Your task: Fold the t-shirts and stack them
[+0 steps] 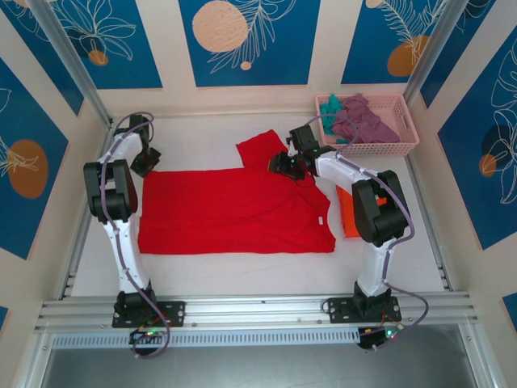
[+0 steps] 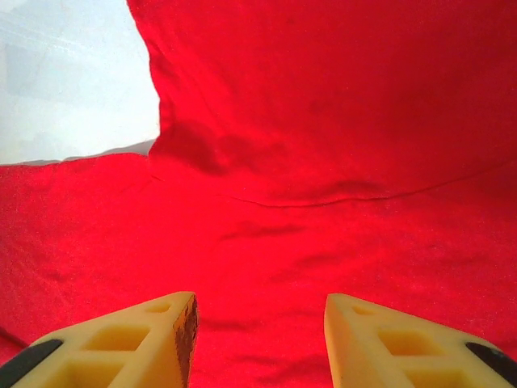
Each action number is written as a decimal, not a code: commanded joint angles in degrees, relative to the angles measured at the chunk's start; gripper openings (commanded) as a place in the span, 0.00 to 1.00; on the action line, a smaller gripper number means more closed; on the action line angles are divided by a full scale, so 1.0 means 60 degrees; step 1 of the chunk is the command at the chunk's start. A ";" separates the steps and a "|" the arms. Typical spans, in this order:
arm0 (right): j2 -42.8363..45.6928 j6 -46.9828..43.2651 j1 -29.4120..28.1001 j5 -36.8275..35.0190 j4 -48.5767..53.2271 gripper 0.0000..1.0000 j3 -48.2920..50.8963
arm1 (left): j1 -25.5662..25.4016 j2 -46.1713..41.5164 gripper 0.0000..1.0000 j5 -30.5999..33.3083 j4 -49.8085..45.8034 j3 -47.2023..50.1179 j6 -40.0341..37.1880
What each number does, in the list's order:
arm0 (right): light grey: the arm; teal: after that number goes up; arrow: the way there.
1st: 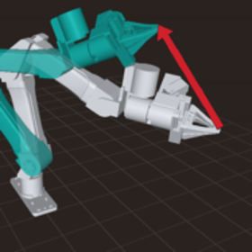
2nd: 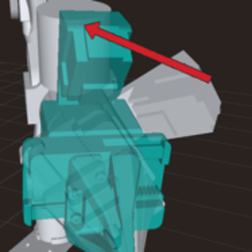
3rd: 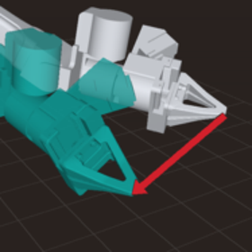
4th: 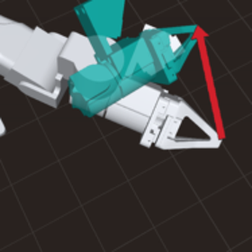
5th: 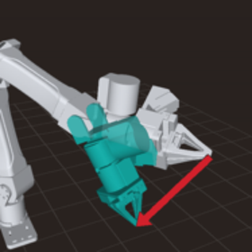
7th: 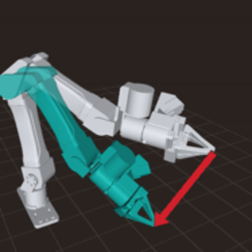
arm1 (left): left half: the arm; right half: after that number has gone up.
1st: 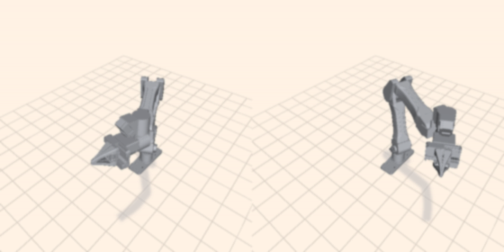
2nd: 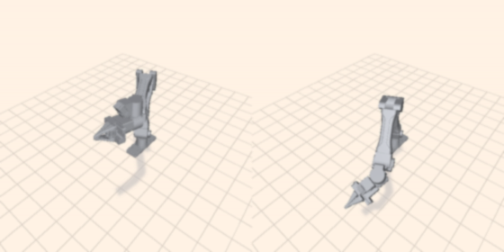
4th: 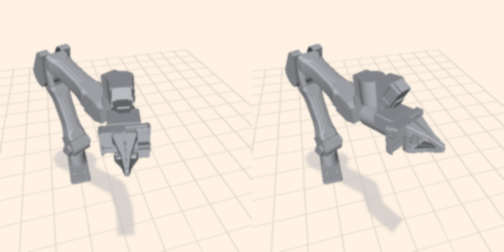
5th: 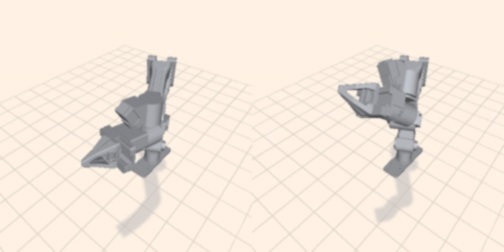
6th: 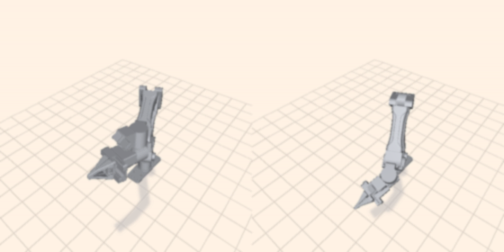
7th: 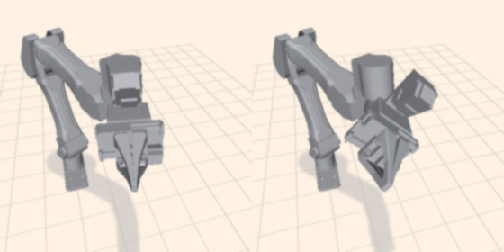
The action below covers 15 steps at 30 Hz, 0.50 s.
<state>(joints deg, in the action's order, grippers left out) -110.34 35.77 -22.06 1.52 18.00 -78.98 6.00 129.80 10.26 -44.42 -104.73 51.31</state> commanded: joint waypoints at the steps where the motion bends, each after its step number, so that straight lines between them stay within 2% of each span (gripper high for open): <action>1: 0.0161 -0.0015 0.0030 0.0109 -0.0026 0.46 0.0070 | -0.0099 -0.0119 0.36 -0.0245 -0.0351 -0.0103 0.0297; 6: 0.0141 -0.0014 0.0043 0.0118 -0.0040 0.47 0.0104 | -0.0088 0.0094 0.35 -0.0317 -0.0329 0.0142 0.0398; 11: 0.0110 0.0043 0.0083 0.0125 -0.0017 0.47 0.0112 | -0.0053 0.0330 0.25 -0.0289 -0.0400 0.0182 0.0414; 13: 0.0122 0.0046 0.0116 0.0135 -0.0012 0.47 0.0135 | -0.0049 0.0325 0.18 -0.0229 -0.0390 0.0248 0.0360; 15: 0.0140 0.0046 0.0132 0.0139 -0.0026 0.47 0.0126 | -0.0006 0.0312 0.05 -0.0254 -0.0282 0.0347 0.0250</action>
<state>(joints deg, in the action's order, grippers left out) -110.34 35.79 -21.67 1.54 17.58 -78.94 5.82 130.19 9.06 -44.80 -104.12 52.90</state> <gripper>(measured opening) 0.467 0.088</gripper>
